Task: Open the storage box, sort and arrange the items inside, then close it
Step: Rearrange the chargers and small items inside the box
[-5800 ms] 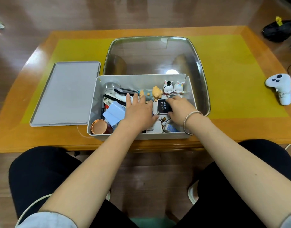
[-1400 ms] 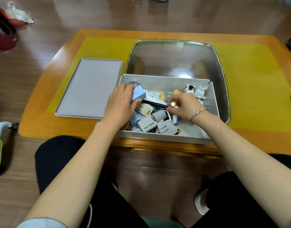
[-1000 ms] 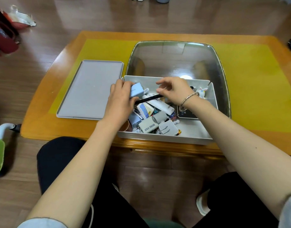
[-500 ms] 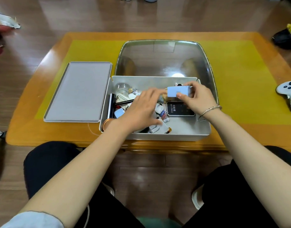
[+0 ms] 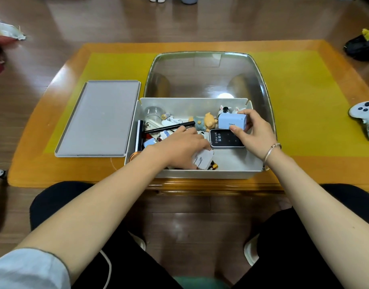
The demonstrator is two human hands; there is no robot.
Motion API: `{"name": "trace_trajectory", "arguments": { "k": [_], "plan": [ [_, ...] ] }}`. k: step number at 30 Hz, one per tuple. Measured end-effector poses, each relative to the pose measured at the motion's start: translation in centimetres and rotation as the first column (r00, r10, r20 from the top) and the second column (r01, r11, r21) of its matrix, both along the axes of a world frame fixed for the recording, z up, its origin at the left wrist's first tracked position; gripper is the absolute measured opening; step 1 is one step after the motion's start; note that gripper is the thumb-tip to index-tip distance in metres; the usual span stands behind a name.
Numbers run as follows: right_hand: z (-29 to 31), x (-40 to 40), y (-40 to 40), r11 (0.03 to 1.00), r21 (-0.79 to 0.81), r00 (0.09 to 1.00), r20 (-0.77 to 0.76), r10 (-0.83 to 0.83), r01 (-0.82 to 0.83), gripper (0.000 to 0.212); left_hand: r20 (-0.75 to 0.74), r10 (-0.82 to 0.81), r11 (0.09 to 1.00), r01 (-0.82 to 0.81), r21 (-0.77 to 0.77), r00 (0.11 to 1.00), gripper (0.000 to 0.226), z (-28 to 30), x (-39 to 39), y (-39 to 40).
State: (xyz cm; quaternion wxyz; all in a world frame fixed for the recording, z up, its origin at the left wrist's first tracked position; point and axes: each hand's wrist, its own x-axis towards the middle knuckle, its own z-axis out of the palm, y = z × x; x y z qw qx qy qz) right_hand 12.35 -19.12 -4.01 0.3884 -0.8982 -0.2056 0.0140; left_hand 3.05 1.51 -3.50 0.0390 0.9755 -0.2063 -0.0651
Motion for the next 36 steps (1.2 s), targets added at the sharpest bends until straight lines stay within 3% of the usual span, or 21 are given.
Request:
{"name": "trace_trajectory", "arguments": {
  "k": [4, 6, 11, 14, 17, 20, 24, 30, 36],
  "plan": [
    [-0.3, 0.0, -0.1, 0.999, 0.049, 1.000, 0.016, 0.005, -0.006, 0.038, -0.019, 0.182, 0.934, -0.179, -0.310, 0.983, 0.054, 0.8, -0.9, 1.0],
    [-0.3, 0.0, 0.0, 0.998, 0.053, 1.000, 0.011, 0.016, -0.017, 0.038, -0.015, 0.279, 0.881, -0.263, -0.394, 0.960, 0.053, 1.5, -1.1, 2.0],
    [-0.4, 0.0, 0.1, 1.000, 0.016, 1.000, 0.018, 0.010, -0.010, 0.039, 0.179, 0.559, 0.826, -0.526, -0.202, 0.809, 0.053, 2.0, -1.4, 5.7],
    [-0.2, -0.1, 0.2, 1.000, 0.015, 1.000, 0.009, -0.008, 0.008, 0.040, 0.226, 0.626, 0.775, -0.628, -0.072, 0.746, 0.060, 1.7, -1.8, 6.4],
    [-0.1, -0.3, 0.2, 1.000, 0.021, 1.000, 0.008, -0.016, 0.015, 0.040, 0.216, 0.474, 0.880, -0.466, -0.089, 0.854, 0.068, 1.6, -1.7, 4.1],
    [0.1, -0.4, 0.2, 1.000, 0.018, 1.000, 0.005, -0.021, 0.021, 0.041, 0.067, 0.065, 0.997, -0.062, -0.051, 0.996, 0.063, 1.4, -0.5, 0.4],
    [0.2, -0.4, 0.2, 1.000, 0.008, 1.000, 0.013, -0.018, 0.018, 0.040, -0.050, -0.223, 0.964, 0.228, 0.136, 0.974, 0.051, 0.2, 1.3, -2.3],
    [0.2, -0.4, 0.3, 0.998, -0.056, 0.999, 0.035, -0.006, 0.008, 0.040, -0.089, -0.268, 0.934, 0.281, 0.221, 0.959, 0.037, -0.7, 1.8, -2.7],
    [0.3, -0.4, 0.3, 0.997, -0.075, 0.999, 0.047, -0.008, 0.012, 0.041, -0.094, -0.233, 0.935, 0.250, 0.252, 0.968, 0.042, -1.1, 2.1, -3.2]
  ]
}}
